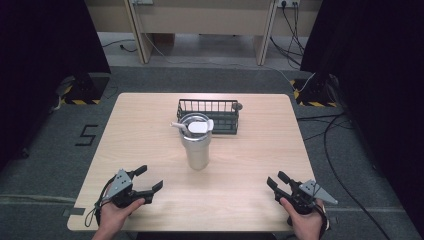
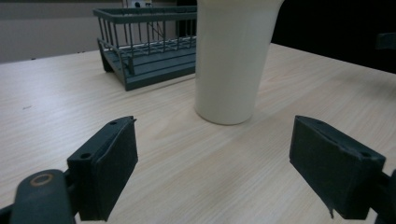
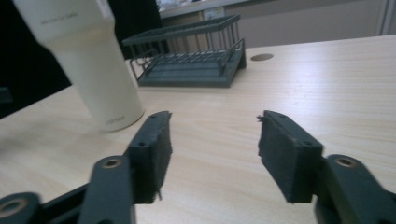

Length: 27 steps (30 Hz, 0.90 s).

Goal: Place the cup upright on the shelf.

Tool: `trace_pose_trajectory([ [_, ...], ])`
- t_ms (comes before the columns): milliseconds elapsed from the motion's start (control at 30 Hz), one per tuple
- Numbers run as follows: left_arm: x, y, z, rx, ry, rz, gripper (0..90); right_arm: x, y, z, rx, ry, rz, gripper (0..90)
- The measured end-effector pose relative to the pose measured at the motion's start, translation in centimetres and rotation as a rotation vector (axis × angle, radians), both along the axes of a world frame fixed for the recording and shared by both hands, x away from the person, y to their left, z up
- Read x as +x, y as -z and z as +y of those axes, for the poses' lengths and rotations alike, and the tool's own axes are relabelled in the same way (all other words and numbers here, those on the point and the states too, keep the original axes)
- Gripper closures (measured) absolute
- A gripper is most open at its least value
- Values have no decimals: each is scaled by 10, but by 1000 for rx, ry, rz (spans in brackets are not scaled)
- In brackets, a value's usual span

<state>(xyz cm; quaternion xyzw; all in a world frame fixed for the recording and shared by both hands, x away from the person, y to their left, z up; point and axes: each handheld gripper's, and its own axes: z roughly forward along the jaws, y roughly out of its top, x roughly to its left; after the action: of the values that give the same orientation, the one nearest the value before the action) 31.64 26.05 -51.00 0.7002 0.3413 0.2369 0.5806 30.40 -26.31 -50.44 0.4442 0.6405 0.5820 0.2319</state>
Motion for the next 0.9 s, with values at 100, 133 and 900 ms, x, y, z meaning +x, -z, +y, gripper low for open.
trace_pose_trajectory([
  [100,4,-2,-4,-25,20,-5,145,1,-1,-1,-11,32,-14,307],
  [133,6,-3,-5,-30,29,-11,145,2,0,0,-20,36,-17,273],
  [900,58,-3,-59,-43,111,-12,145,8,4,0,-65,59,-27,168],
])
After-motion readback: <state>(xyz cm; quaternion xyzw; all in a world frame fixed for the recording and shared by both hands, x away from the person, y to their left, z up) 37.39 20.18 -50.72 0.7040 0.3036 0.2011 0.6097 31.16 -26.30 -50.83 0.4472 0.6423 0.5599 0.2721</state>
